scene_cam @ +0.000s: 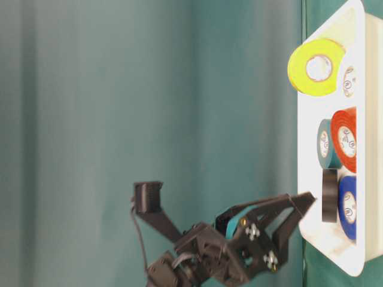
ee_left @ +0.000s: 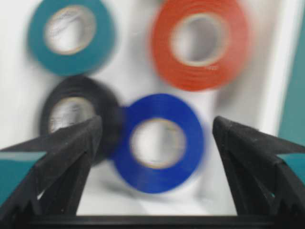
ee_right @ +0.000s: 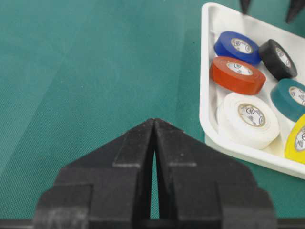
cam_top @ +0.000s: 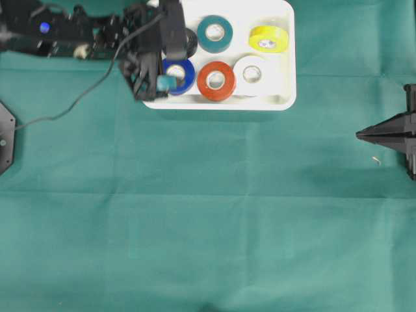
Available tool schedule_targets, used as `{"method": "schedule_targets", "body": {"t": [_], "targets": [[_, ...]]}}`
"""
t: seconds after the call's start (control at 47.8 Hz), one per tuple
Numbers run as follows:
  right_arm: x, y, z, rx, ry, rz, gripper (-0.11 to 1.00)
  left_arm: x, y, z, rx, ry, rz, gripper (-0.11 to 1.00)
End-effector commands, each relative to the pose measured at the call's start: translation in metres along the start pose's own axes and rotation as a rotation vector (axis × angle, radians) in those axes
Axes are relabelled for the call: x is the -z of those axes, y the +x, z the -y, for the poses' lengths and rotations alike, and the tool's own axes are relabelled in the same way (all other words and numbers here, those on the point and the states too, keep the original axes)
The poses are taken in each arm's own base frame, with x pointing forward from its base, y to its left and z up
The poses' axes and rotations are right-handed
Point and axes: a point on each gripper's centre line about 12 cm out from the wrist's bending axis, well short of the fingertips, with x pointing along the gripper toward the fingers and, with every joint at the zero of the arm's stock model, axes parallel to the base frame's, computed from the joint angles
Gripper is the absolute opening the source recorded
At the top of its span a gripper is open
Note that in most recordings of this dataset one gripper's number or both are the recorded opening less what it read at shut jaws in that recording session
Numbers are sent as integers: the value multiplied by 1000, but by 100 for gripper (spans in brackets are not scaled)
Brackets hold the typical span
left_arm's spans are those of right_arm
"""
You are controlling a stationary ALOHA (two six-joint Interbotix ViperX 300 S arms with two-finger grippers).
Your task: Put the tape into the white case with the left arm.
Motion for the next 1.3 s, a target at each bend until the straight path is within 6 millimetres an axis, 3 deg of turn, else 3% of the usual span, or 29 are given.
{"method": "schedule_targets", "body": {"t": [0.0, 0.334, 0.627, 0.857, 1.275], "targets": [[6, 0, -2, -8, -8, -15, -9, -12, -15, 16, 18, 30, 73, 97], [6, 0, -2, -8, -6, -15, -9, -10, -32, 66, 94, 125, 194, 96], [6, 0, -2, -7, -7, -16, -9, -5, -27, 93, 139, 171, 242, 96], [6, 0, -2, -7, -7, -16, -9, -5, -23, 98, 146, 178, 245, 96], [6, 0, -2, -6, -6, -16, -9, -12, -39, 96, 141, 179, 291, 96]]}}
